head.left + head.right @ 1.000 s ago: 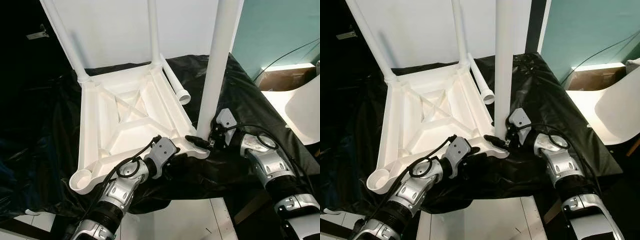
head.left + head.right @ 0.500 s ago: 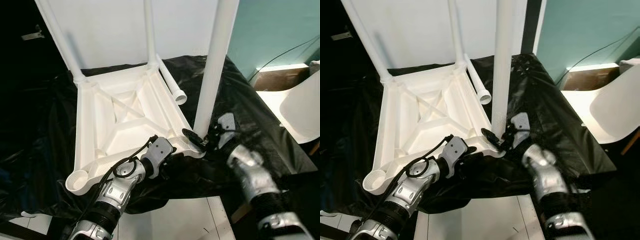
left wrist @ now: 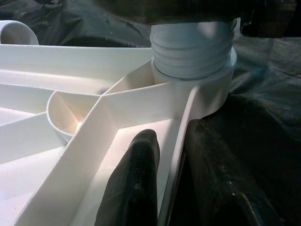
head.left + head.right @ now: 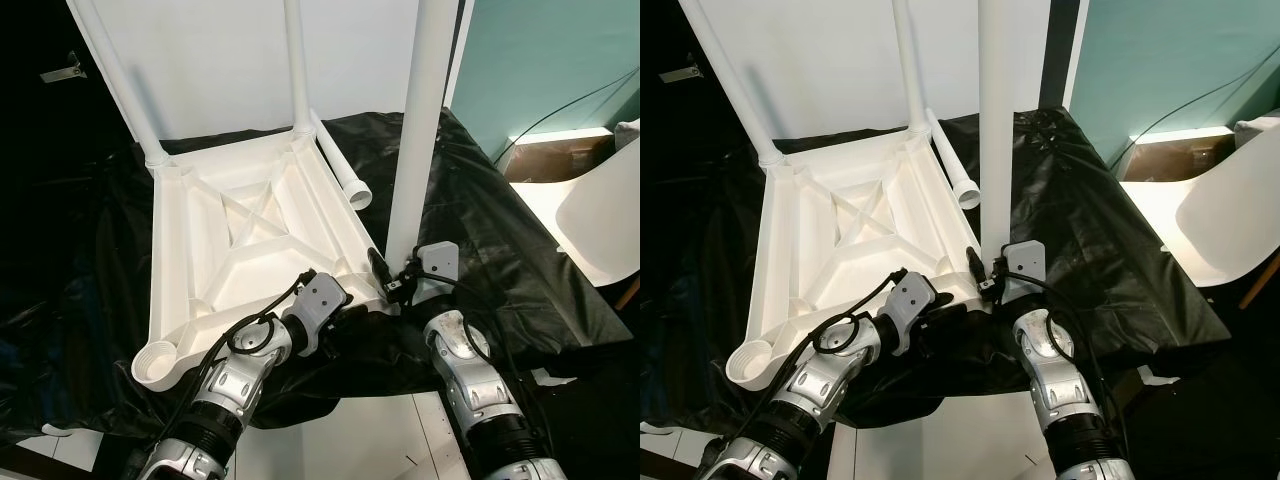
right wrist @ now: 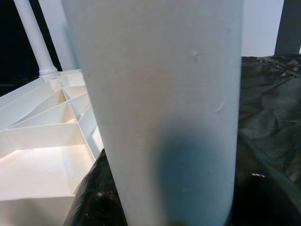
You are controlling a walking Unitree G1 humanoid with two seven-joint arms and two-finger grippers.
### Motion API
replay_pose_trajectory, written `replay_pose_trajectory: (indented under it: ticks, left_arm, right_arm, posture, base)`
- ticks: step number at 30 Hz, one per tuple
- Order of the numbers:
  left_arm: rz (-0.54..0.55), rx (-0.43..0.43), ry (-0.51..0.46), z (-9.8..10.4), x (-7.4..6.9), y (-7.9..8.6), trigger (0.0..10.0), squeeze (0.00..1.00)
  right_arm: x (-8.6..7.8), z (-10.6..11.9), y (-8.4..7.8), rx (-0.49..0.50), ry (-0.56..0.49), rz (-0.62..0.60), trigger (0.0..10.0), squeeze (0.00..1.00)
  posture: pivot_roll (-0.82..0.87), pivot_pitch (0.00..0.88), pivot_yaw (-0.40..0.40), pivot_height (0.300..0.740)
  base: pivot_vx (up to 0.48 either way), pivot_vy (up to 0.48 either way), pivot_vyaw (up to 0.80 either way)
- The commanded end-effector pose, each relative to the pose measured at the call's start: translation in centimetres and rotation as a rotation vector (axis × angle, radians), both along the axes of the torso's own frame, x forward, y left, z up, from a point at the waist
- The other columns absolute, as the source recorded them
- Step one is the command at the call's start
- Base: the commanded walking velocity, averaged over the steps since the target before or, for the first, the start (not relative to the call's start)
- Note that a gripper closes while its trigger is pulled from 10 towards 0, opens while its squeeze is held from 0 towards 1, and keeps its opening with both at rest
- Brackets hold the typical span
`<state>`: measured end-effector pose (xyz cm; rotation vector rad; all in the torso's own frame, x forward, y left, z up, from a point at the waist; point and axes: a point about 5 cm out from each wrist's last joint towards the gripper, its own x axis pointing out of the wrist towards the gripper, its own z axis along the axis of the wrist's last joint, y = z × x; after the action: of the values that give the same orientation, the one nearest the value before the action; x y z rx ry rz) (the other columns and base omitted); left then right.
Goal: Building children table
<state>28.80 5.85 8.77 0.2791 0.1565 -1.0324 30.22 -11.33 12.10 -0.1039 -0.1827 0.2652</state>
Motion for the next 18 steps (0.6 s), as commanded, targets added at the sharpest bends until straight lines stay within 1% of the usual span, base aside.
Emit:
replay_pose_trajectory:
  ticks: [1,2,3,6,10,11,13,14,16,18]
  left_arm:
    - [-0.065,0.075,0.118,-2.9,-1.8,-0.3,10.0,0.0]
    - [-0.065,0.075,0.118,-2.9,-1.8,-0.3,10.0,0.0]
    - [-0.064,0.075,0.119,-2.9,-1.8,-0.3,10.0,0.0]
    - [-0.061,0.074,0.119,-3.0,-1.9,-0.3,10.0,0.0]
    - [-0.062,0.071,0.119,-3.0,-1.9,-0.4,10.0,0.0]
    - [-0.062,0.069,0.12,-3.0,-1.9,-0.5,10.0,0.0]
    - [-0.062,0.067,0.123,-3.0,-2.0,-0.5,10.0,0.0]
    - [-0.062,0.067,0.123,-3.0,-2.0,-0.5,10.0,0.0]
    - [-0.063,0.069,0.124,-3.0,-2.0,-0.4,10.0,0.0]
    - [-0.063,0.072,0.124,-3.0,-2.0,-0.3,10.0,0.0]
  right_arm:
    - [0.6,-0.1,-0.8,-0.051,0.015,-0.058,10.0,0.0]
    - [0.6,-0.1,-0.8,-0.051,0.015,-0.058,10.0,0.0]
    - [0.6,-0.1,-0.7,-0.03,0.022,-0.034,10.0,1.0]
    - [0.4,-0.1,-0.4,-0.011,0.027,0.002,10.0,1.0]
    - [0.3,-0.1,-0.3,-0.026,0.033,0.014,10.0,1.0]
    - [0.1,-0.4,-0.4,-0.04,0.047,0.045,10.0,0.0]
    - [-0.3,-0.9,-0.7,-0.065,0.076,0.145,10.0,0.0]
    - [-0.3,-0.9,-0.7,-0.065,0.076,0.145,10.0,0.0]
    - [-0.6,-0.9,-1.5,-0.063,0.082,0.202,10.0,0.0]
    - [-0.6,-0.8,-2.6,-0.088,0.09,0.26,10.0,0.0]
  posture:
    - [-0.09,0.0,0.046,0.74]
    - [-0.09,0.0,0.046,0.74]
    - [-0.09,0.0,0.046,0.74]
    - [-0.09,0.0,0.044,0.74]
    - [-0.09,0.0,0.041,0.74]
    - [-0.09,0.0,0.041,0.74]
    - [-0.09,0.0,0.046,0.74]
    - [-0.09,0.0,0.046,0.74]
    - [-0.09,0.0,0.046,0.74]
    - [-0.09,0.0,0.047,0.74]
  base:
    - [0.0,0.0,0.0]
    - [0.0,0.0,0.0]
    - [0.0,0.0,0.0]
    - [0.0,0.0,0.0]
    - [0.0,0.0,0.0]
    - [0.0,0.0,0.0]
    - [0.0,0.0,0.0]
    - [0.0,0.0,0.0]
    - [0.0,0.0,0.0]
    - [0.0,0.0,0.0]
